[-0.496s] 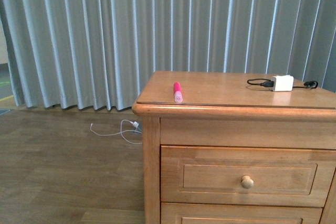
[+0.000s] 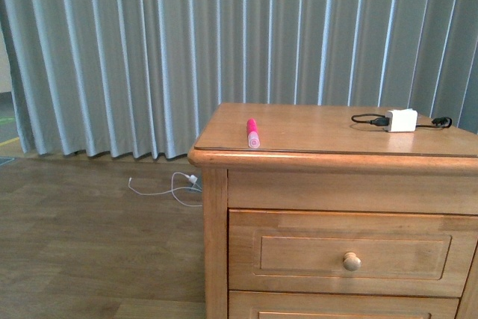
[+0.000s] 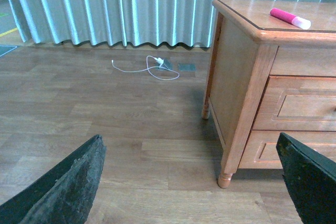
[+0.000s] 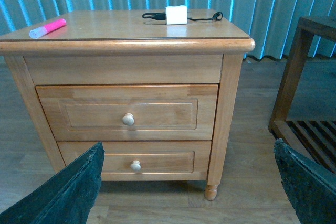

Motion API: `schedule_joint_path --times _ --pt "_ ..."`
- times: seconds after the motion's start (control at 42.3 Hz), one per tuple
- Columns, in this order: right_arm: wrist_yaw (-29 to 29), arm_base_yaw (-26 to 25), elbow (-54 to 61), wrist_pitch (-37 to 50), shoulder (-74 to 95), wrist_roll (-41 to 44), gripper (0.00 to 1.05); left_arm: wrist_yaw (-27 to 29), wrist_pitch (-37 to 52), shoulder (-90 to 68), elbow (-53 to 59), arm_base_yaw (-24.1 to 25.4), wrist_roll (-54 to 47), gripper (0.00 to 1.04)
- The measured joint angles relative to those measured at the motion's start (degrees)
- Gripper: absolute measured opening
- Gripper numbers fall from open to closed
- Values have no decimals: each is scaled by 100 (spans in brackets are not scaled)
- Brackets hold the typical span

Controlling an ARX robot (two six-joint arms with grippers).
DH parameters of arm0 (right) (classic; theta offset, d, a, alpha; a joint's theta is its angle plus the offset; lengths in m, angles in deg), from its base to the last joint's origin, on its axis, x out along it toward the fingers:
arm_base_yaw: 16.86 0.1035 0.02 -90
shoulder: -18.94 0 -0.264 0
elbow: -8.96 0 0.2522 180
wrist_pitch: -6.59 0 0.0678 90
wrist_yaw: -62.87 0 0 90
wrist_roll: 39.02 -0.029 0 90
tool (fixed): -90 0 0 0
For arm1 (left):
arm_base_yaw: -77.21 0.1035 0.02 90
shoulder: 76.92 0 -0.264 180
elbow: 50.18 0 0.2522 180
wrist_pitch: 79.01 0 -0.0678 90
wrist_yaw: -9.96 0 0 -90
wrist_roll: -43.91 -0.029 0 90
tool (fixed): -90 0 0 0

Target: Place pink marker in drawer with both arms

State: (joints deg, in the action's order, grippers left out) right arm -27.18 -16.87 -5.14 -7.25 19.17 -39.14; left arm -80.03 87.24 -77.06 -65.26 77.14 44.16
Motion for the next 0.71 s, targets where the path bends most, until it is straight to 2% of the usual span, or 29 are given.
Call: schedule_joint_path --times 0.283,0.354,0.402,0.52,0.709 --pt "20 2 0 -7 4 0 96 0 0 0 0 0 0 99" --pt "767 271 -306 -852 448 37 96 0 0 0 0 0 0 99" --pt "896 367 -354 -911 728 37 96 2 0 0 0 0 0 99" --pt "903 632 -612 -186 2024 37 96 0 0 0 0 0 0 99" --pt "868 905 -1606 1648 5278 -48 96 0 0 0 0 0 0 99"
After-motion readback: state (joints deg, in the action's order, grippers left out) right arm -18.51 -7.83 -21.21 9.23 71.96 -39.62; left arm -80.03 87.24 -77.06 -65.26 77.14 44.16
